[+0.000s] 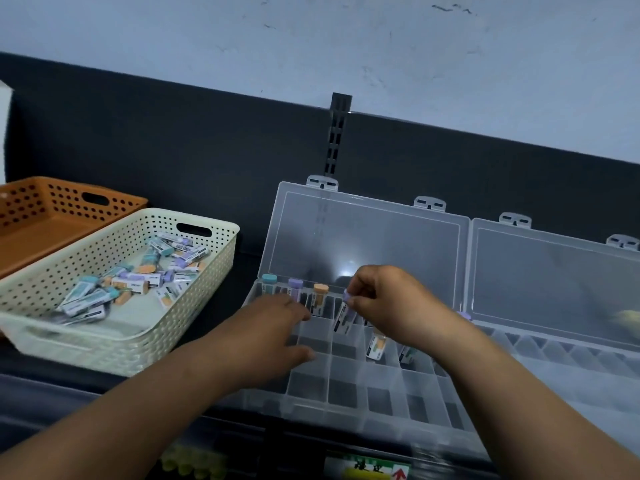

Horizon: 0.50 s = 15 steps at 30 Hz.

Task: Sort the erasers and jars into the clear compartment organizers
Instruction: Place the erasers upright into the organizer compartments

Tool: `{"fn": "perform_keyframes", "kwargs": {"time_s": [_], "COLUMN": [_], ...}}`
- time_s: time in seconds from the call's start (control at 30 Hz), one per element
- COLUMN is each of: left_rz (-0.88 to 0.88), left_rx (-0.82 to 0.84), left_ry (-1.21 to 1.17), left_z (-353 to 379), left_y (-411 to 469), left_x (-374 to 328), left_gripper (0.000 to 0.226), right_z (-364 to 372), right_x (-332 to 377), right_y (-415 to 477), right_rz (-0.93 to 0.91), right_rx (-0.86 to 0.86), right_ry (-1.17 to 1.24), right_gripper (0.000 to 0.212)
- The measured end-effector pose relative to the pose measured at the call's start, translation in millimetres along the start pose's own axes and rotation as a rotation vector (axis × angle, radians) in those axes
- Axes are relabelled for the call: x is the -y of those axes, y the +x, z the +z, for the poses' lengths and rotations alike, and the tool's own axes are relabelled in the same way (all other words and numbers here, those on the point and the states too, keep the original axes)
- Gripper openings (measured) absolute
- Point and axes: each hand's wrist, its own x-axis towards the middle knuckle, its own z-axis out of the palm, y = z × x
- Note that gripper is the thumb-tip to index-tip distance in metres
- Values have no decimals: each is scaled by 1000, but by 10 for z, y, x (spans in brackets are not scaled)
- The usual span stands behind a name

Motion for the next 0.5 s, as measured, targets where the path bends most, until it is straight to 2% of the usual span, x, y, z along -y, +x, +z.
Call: {"fn": "perform_keyframes", "kwargs": {"time_s": [0.5], "left_rz": [69], "left_rx": [-59], "left_ry": [-29], "left_z": [87], "left_y": [-16], "left_x": [72], "left_gripper": [62], "right_z": [185], "right_x": [-68], "right_y": [69], "right_rz": [71], "right_rx": [85], "right_ry": [-119], "right_gripper": [11]}}
